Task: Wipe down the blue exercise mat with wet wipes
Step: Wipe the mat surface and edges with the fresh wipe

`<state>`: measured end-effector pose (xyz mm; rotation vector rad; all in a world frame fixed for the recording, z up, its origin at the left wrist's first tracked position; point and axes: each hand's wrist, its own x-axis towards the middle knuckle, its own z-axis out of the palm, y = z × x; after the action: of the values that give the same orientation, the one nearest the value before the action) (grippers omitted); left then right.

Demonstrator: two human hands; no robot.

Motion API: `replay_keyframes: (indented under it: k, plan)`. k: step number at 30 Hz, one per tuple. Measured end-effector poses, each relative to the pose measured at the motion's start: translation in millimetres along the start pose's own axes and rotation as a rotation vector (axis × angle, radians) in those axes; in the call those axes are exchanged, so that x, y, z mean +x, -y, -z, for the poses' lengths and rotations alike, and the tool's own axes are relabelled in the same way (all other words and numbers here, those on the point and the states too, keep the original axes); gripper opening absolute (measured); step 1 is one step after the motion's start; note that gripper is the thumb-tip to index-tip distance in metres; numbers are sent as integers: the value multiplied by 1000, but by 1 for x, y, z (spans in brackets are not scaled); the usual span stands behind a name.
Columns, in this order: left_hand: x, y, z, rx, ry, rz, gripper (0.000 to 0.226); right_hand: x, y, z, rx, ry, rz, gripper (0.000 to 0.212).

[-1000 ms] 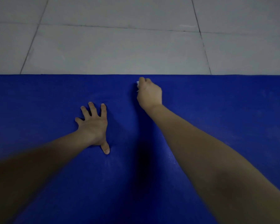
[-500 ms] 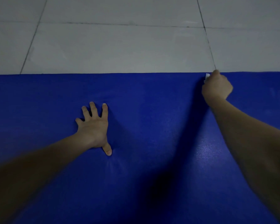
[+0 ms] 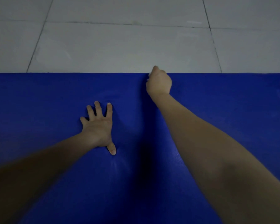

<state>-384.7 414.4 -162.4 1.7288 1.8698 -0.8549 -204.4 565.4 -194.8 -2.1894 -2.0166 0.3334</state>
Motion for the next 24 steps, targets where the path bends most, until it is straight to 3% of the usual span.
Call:
replay_keyframes:
  k: [6, 9, 13, 16, 18, 20, 21, 22, 24]
  plan:
    - [1, -2, 1, 22, 3, 11, 178, 6, -2, 33, 379, 241, 67, 27]
    - [3, -7, 3, 29, 14, 30, 178, -3, -45, 64, 225, 290, 32, 36]
    - [0, -6, 5, 25, 32, 36, 176, -33, -91, 72, -139, 707, -172, 75]
    - [-4, -7, 10, 42, 65, 51, 176, -42, -101, 60, -142, 719, -153, 115]
    - [-6, -13, 23, 116, 108, 70, 170, -37, -97, 62, -114, 730, -142, 117]
    - [-2, -21, 50, 198, 174, 27, 139, -30, -92, 66, -104, 793, -165, 104]
    - [4, -26, 67, 217, 157, -29, 106, -26, -91, 67, -119, 814, -170, 100]
    - [12, -31, 85, 211, 92, -89, 73, -23, -90, 68, -142, 825, -160, 98]
    - [21, -44, 109, 85, -166, -207, 31, -20, -90, 65, -181, 837, -119, 96]
